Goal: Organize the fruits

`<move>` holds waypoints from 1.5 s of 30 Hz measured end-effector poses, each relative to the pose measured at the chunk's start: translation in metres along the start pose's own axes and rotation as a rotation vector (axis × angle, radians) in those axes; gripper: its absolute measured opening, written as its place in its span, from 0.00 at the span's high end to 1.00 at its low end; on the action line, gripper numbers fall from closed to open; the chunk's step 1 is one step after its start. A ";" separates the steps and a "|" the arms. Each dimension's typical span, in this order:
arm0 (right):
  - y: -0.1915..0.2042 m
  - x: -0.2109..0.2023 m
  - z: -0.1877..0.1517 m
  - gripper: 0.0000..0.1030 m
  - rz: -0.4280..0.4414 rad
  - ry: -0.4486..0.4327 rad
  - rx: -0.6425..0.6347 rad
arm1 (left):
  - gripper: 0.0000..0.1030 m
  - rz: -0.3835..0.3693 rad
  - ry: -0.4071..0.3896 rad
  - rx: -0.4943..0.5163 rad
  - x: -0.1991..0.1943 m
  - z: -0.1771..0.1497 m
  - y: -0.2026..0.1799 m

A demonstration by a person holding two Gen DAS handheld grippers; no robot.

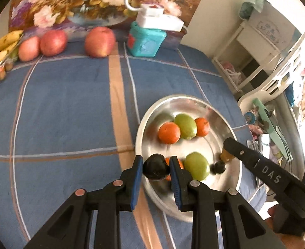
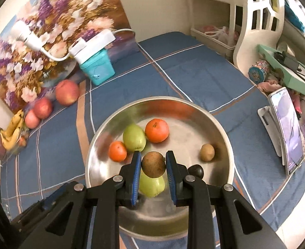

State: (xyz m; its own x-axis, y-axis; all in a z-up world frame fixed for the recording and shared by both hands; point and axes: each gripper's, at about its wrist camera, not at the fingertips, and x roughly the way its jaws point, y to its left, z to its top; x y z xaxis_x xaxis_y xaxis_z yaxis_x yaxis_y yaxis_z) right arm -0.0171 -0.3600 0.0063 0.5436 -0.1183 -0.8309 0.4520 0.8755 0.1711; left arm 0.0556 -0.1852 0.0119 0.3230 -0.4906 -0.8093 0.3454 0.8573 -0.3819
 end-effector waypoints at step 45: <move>0.066 0.008 -0.041 0.07 -0.097 -0.015 -0.278 | 0.00 0.642 -0.019 -0.247 -0.014 -0.034 0.109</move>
State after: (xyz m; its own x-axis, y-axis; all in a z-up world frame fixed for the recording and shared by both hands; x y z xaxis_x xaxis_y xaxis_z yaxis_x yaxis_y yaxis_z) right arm -0.0116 -0.2836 -0.0105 0.5186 -0.2132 -0.8280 0.2924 0.9543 -0.0625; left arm 0.0585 -0.0799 -0.0338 0.4123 0.1262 -0.9023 -0.1303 0.9883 0.0787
